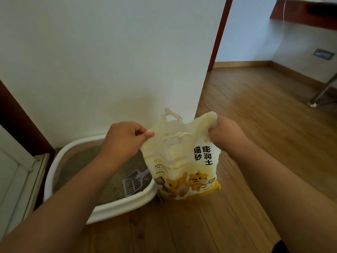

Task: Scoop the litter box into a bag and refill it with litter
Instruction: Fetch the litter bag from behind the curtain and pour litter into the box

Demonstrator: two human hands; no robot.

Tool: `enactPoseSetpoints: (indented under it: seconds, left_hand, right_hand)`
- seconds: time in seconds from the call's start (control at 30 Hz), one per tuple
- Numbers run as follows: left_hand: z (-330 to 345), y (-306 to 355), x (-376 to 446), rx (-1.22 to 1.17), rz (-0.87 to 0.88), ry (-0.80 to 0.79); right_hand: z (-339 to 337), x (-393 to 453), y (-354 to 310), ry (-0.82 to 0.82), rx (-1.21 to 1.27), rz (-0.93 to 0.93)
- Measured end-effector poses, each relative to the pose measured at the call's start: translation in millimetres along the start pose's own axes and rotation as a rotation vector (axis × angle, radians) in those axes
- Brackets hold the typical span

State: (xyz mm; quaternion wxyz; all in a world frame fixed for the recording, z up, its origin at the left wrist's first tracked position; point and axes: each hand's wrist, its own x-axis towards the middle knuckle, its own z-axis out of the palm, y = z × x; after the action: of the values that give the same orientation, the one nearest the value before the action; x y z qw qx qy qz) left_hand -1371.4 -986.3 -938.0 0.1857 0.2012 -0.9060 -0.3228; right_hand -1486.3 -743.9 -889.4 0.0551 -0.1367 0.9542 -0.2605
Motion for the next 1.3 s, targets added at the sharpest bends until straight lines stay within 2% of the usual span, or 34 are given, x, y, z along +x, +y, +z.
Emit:
enactPoseSetpoints:
  seconds: [0.17,0.4,0.53,0.77,0.87,1.03,1.13,1.3]
  left_hand:
    - [11.5,-3.6,-0.1,-0.067,0.007,0.068]
    - [36.4,-18.2,8.1,-0.173,-0.098,0.022]
    - [51.0,-9.5,11.7,-0.256,-0.077,-0.145]
    - [73.0,-19.3,10.0,-0.325,-0.152,-0.453]
    - [79.9,-18.4,3.4,-0.278,-0.062,-0.595]
    - [89.1,-13.4,3.8,-0.341,-0.036,-0.512]
    - [97.0,-14.7,7.6,-0.394,-0.047,-0.519]
    - [125.8,-22.2,3.0,-0.371,-0.097,-0.574]
  right_hand:
    - [0.9,13.7,11.9,0.009,0.023,0.058]
    - [15.3,31.4,43.2,0.027,0.049,0.180]
    - [23.0,33.4,52.0,-0.004,0.005,0.164]
    - [35.6,41.7,53.7,-0.023,0.041,0.159]
    - [41.6,45.0,51.9,-0.019,0.051,0.165]
    - [51.3,46.0,51.7,0.011,0.136,0.244]
    - [51.2,52.8,46.4,0.000,0.172,0.284]
    - [52.8,63.0,48.1,-0.060,0.201,0.229]
